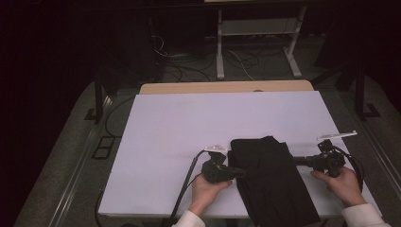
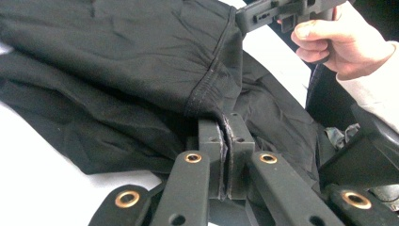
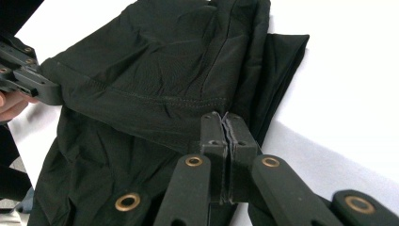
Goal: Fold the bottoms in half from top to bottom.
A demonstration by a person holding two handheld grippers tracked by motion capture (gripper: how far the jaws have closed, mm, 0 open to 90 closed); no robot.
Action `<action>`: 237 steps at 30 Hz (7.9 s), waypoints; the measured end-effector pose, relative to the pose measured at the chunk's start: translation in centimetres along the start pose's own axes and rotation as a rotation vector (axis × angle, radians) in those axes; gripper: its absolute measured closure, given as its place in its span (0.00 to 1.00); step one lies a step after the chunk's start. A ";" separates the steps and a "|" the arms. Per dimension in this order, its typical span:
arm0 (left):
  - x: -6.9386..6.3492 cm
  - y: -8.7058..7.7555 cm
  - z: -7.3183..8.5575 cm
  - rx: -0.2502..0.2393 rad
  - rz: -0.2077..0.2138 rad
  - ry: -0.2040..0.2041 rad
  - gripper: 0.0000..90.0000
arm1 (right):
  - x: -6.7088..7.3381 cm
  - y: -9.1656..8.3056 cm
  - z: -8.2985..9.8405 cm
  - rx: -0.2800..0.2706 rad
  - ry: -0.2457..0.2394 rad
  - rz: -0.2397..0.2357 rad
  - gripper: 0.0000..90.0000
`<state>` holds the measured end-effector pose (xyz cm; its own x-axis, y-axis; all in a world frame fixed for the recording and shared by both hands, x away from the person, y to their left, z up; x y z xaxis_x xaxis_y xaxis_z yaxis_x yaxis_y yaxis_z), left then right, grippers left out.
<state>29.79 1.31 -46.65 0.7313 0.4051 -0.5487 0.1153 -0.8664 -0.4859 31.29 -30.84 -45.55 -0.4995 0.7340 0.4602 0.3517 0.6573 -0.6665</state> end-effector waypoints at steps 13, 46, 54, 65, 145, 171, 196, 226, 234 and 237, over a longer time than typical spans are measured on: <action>0.3 0.1 0.6 -0.018 0.002 -0.016 0.97 | -0.3 0.0 0.8 0.015 0.032 -0.017 0.64; 0.0 0.4 0.5 -0.015 0.009 0.002 0.96 | 0.8 1.4 -6.3 -0.068 -0.122 -0.002 0.00; -0.1 0.3 0.5 -0.015 0.010 0.009 0.96 | -0.6 3.0 -8.7 -0.051 -0.096 0.011 0.00; -0.1 0.4 0.5 -0.010 0.007 0.004 0.96 | -2.5 4.7 -9.9 -0.059 -0.033 0.028 0.01; -0.9 1.2 1.2 0.001 -0.012 0.072 0.81 | 2.9 3.3 -7.5 -0.102 -0.056 -0.064 0.93; -0.8 -0.4 0.1 -0.064 -0.083 0.131 0.39 | 5.1 0.2 -3.5 -0.088 -0.072 -0.128 0.93; 0.4 -2.8 -2.5 -0.101 -0.122 0.111 0.20 | 7.2 -2.1 1.0 -0.008 -0.128 -0.198 0.93; 1.9 -4.9 -2.8 -0.084 -0.146 0.174 0.15 | 6.6 -4.3 5.7 0.122 -0.130 -0.390 0.92; 1.9 -4.7 -3.0 -0.102 -0.140 0.161 0.15 | 6.4 -4.4 5.7 0.091 -0.135 -0.297 0.49; 1.9 -4.6 -3.0 -0.102 -0.138 0.159 0.15 | 6.6 -4.1 5.5 0.098 -0.147 -0.265 0.35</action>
<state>32.67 5.23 -43.39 0.7995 0.4779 -0.3639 0.2829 -0.8340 -0.4736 22.18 -29.62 -43.03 -0.6755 0.5017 0.5403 0.1195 0.7976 -0.5913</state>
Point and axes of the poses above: each handheld gripper's, and its own axes: y roughly forward along the jaws, z roughly out of its underside, x roughly to its left, the point moved 3 cm from there along y, roughly forward along the jaws
